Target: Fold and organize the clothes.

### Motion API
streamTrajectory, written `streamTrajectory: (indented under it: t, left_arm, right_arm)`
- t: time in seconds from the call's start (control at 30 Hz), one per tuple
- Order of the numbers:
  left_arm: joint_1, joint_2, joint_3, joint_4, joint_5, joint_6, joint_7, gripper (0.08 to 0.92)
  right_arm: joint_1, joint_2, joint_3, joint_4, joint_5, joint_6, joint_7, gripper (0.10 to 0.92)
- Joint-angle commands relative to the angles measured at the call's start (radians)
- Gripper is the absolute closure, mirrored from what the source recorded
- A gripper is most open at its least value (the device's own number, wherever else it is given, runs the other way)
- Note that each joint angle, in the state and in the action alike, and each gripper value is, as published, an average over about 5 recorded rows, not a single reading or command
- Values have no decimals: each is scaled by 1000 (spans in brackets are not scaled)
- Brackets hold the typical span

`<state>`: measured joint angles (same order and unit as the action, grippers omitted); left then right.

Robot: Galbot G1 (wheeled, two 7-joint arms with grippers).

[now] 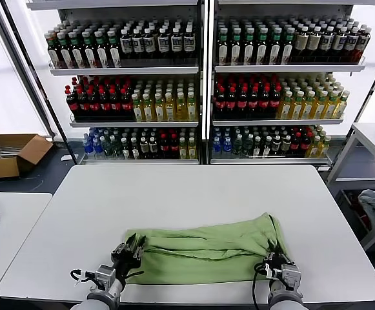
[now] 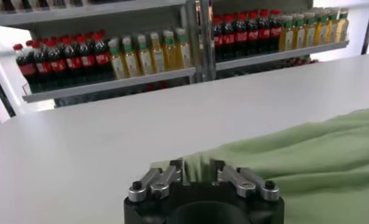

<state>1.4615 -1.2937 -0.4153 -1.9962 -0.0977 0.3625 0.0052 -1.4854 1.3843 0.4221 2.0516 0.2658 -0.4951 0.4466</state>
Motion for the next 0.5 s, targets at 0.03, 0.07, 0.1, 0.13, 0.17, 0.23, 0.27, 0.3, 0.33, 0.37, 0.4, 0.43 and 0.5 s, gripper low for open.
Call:
streamTrajectory:
  t: [0.03,0.07,0.1,0.13,0.17,0.23,0.27,0.3,0.33,0.37,0.4,0.43,0.5]
  left_arm:
    - [15,-11,-19,-65,42,0,-14,563]
    - [20,-15,-26,-75,52,2,-18,537]
    - [25,-21,-33,-84,62,7,-25,502]
    - [30,-28,-40,-88,67,14,-36,476]
    - [35,-36,-47,-90,67,24,-49,450]
    - [41,-57,-60,-86,47,48,-81,390]
    - [42,-68,-65,-80,29,59,-98,364]
    - [43,-78,-70,-73,13,67,-111,329]
    - [44,-88,-74,-66,-1,72,-121,303]
    - [44,-98,-78,-59,-12,76,-129,277]
    - [43,-107,-81,-51,-23,78,-134,246]
    - [41,-115,-84,-45,-34,80,-139,224]
    - [37,-130,-88,-34,-61,84,-145,192]
  right_arm:
    - [-19,1,4,44,38,114,-8,659]
    - [-24,-1,6,68,56,140,-10,625]
    - [-29,-3,7,94,71,163,-12,599]
    - [-33,-6,9,119,79,180,-12,573]
    - [-36,-9,10,142,83,192,-11,538]
    - [-40,-15,12,184,84,199,-3,486]
    - [-41,-17,12,201,80,197,2,451]
    - [-42,-21,12,214,76,192,8,425]
    - [-43,-25,12,226,71,186,14,399]
    - [-43,-29,12,234,67,179,20,365]
    - [-42,-34,12,237,64,171,25,339]
    - [-40,-37,13,237,62,165,30,313]
    - [-35,-41,16,229,60,155,36,257]
